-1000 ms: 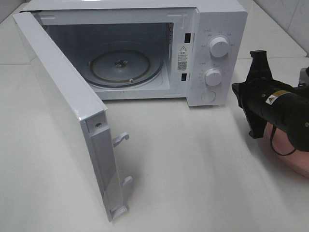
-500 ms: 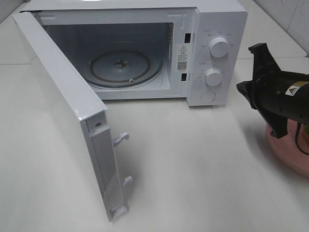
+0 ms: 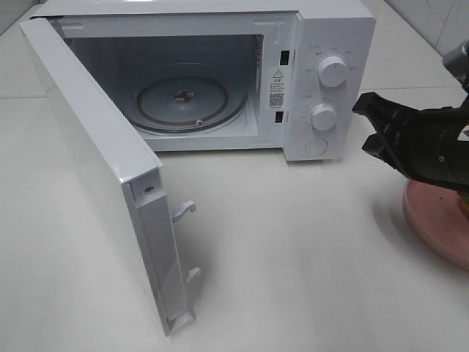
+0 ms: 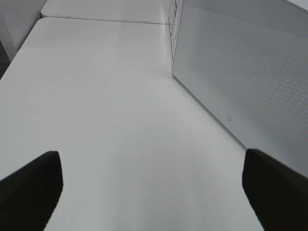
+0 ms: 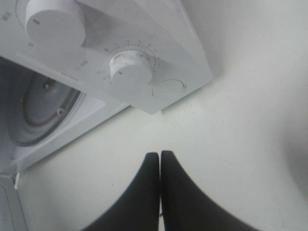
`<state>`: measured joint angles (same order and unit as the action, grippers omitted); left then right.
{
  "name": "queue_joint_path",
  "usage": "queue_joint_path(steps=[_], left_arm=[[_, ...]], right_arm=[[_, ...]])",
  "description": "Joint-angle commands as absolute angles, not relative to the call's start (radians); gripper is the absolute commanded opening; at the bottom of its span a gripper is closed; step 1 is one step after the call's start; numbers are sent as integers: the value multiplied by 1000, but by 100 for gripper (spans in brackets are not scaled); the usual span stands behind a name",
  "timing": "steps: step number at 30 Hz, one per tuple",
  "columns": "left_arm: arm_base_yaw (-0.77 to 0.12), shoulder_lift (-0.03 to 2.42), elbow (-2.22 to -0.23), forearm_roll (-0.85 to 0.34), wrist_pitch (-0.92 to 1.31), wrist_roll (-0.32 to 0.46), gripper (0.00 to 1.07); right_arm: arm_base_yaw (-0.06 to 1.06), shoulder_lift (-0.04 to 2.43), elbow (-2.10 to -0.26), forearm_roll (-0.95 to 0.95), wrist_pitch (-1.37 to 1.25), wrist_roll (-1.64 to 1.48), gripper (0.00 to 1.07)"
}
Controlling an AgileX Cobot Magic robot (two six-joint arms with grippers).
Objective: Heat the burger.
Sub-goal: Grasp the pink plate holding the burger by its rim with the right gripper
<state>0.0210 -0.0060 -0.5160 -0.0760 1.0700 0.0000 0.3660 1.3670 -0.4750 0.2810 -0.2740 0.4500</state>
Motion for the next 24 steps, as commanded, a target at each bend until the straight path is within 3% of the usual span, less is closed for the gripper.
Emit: queue_joint_path(steps=[1,9,17,20,22,23,24], left_arm=[[23,-12,-516,-79,1069,0,93],[23,-12,-516,-79,1069,0,93],[23,-12,-516,-79,1069,0,93],[23,-12,-516,-79,1069,0,93],[23,-12,-516,-79,1069,0,93],[23,-12,-516,-79,1069,0,93],[23,-12,-516,-79,1069,0,93]], right_arm=[[362,1345,-477,278,-225,340,0],[361,1339,-544,264,11,148,0],[359,1339,-664,98,278,101,2],[359,1339,-718,21,415,101,6],[359,1339,-767,-44,522,92,17],[359,1339,-767,-44,522,92,17],[359,1339,-798,-72,573,80,28]])
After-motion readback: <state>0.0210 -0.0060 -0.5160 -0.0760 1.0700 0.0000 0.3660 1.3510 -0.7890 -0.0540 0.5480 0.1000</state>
